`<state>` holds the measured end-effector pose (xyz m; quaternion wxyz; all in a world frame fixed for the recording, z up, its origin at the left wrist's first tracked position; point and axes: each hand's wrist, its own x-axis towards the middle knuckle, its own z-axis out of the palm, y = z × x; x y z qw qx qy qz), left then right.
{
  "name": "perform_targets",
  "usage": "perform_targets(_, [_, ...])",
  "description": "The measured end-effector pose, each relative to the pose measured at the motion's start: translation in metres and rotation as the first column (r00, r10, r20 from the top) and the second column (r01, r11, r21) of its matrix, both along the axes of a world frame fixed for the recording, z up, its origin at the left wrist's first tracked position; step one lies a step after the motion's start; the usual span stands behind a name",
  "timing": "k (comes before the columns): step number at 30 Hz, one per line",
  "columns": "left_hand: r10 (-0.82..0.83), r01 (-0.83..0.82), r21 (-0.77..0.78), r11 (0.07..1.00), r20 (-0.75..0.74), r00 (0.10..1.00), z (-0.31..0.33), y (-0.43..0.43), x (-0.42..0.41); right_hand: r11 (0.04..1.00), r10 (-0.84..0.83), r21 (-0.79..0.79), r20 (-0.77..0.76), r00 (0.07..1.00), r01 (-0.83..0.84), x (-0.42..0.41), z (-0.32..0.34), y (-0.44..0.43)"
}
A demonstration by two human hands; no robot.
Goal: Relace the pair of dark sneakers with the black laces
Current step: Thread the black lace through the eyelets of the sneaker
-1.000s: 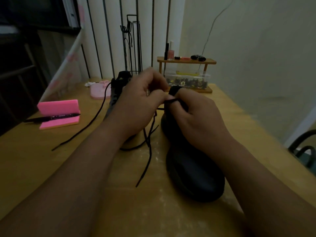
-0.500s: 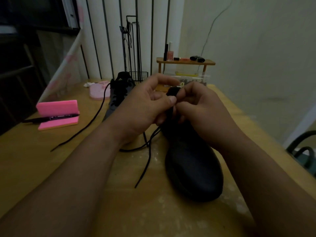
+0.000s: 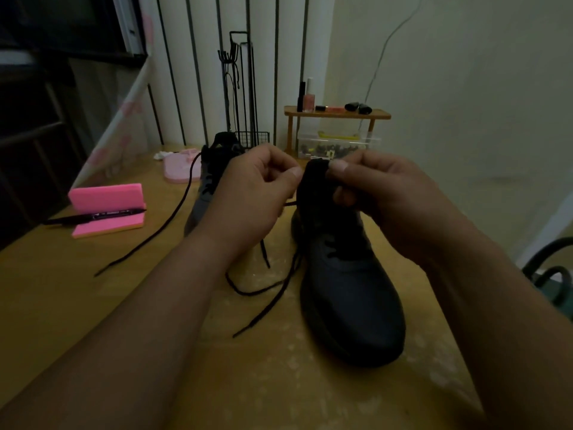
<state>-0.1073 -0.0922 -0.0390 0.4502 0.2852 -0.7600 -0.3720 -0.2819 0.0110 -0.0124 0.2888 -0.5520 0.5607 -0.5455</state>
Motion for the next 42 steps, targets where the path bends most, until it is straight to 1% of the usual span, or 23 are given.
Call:
perform_targets(2, [0.114, -0.095, -0.166, 0.981, 0.108, 0.988, -0.003, 0.000, -0.002, 0.999, 0.038, -0.020, 0.092, 0.995, -0.037, -0.004, 0.003, 0.002])
perform_targets(4, [0.159, -0.124, -0.316, 0.941, 0.087, 0.983, -0.003, 0.003, -0.005, 0.999, 0.044, -0.003, 0.060, 0.997, -0.044, -0.002, 0.001, 0.001])
perform_targets(5, [0.127, -0.092, -0.348, 0.933, 0.079, 0.989, -0.001, 0.007, -0.007, 0.999, 0.051, 0.003, 0.045, 0.998, -0.051, 0.000, -0.001, -0.001])
perform_targets(6, [0.054, -0.022, -0.329, 0.944, 0.090, 0.995, 0.001, 0.011, -0.009, 0.998, 0.062, 0.004, 0.045, 0.997, -0.063, 0.001, -0.002, -0.002])
perform_targets(8, [-0.152, 0.165, -0.150, 0.975, 0.095, 0.984, 0.004, 0.019, -0.011, 0.997, 0.083, 0.000, 0.071, 0.994, -0.083, 0.000, -0.004, -0.004])
perform_targets(9, [-0.215, 0.221, -0.077, 0.972, 0.084, 0.973, 0.005, 0.021, -0.011, 0.996, 0.088, -0.002, 0.085, 0.993, -0.088, -0.002, -0.003, -0.004])
perform_targets(10, [-0.224, 0.230, -0.063, 0.971, 0.087, 0.971, 0.005, 0.021, -0.010, 0.996, 0.090, -0.003, 0.098, 0.991, -0.090, -0.004, -0.003, -0.004])
perform_targets(12, [-0.162, 0.166, -0.071, 0.984, 0.056, 0.985, 0.007, 0.016, -0.006, 0.996, 0.088, 0.004, 0.135, 0.987, -0.090, -0.011, -0.001, -0.002])
perform_targets(13, [-0.121, 0.121, -0.033, 0.992, 0.005, 0.993, 0.008, 0.011, -0.003, 0.996, 0.090, 0.004, 0.164, 0.982, -0.092, -0.015, 0.000, -0.001])
perform_targets(16, [-0.014, 0.046, 0.176, 0.983, -0.177, 0.984, 0.008, -0.001, 0.003, 0.995, 0.097, -0.019, 0.282, 0.955, -0.095, -0.025, 0.003, 0.001])
perform_targets(18, [0.027, 0.008, 0.217, 0.976, -0.158, 0.987, 0.005, -0.005, 0.004, 0.995, 0.098, -0.040, 0.334, 0.937, -0.090, -0.028, 0.004, 0.000])
perform_targets(19, [0.034, -0.014, 0.180, 0.984, -0.108, 0.994, 0.003, -0.005, 0.004, 0.995, 0.098, -0.045, 0.326, 0.940, -0.088, -0.028, 0.003, 0.000])
perform_targets(21, [0.029, -0.027, 0.046, 0.999, -0.032, 0.999, 0.005, 0.001, 0.002, 0.996, 0.087, -0.032, 0.243, 0.966, -0.081, -0.025, 0.000, -0.002])
perform_targets(23, [-0.053, 0.051, -0.060, 0.997, -0.031, 0.998, 0.008, 0.012, -0.003, 0.998, 0.070, -0.010, 0.126, 0.990, -0.070, -0.017, -0.002, -0.003])
perform_targets(25, [-0.141, 0.141, -0.068, 0.988, 0.004, 0.990, 0.010, 0.022, -0.009, 0.997, 0.074, -0.016, 0.062, 0.995, -0.073, -0.011, -0.004, -0.003])
perform_targets(28, [-0.170, 0.177, -0.070, 0.982, 0.091, 0.981, 0.007, 0.025, -0.012, 0.997, 0.069, -0.025, 0.049, 0.996, -0.068, -0.011, -0.005, -0.005])
perform_targets(30, [-0.096, 0.103, -0.088, 0.991, 0.076, 0.992, 0.005, 0.017, -0.010, 0.999, 0.048, 0.001, 0.036, 0.998, -0.048, -0.017, -0.005, -0.004])
perform_targets(33, [0.084, -0.082, -0.077, 0.994, 0.015, 0.996, 0.003, 0.003, -0.005, 0.996, -0.012, 0.084, 0.001, 1.000, 0.012, -0.031, -0.005, -0.001])
perform_targets(36, [0.157, -0.142, -0.142, 0.980, 0.102, 0.982, -0.002, 0.002, -0.007, 0.990, -0.088, 0.107, -0.083, 0.993, 0.096, -0.035, -0.007, -0.001])
perform_targets(38, [0.140, -0.085, -0.291, 0.953, 0.170, 0.975, -0.004, 0.010, -0.010, 0.993, -0.096, 0.062, -0.120, 0.988, 0.104, -0.030, -0.009, -0.003])
perform_targets(39, [0.084, -0.015, -0.332, 0.943, 0.195, 0.977, -0.003, 0.015, -0.013, 0.996, -0.079, 0.034, -0.123, 0.989, 0.084, -0.026, -0.009, -0.004])
perform_targets(41, [-0.056, 0.125, -0.300, 0.946, 0.227, 0.972, -0.002, 0.025, -0.018, 0.999, -0.035, -0.007, -0.117, 0.993, 0.034, -0.021, -0.008, -0.005])
perform_targets(42, [-0.096, 0.160, -0.284, 0.945, 0.227, 0.969, -0.002, 0.026, -0.019, 1.000, -0.018, -0.013, -0.113, 0.993, 0.017, -0.020, -0.007, -0.005])
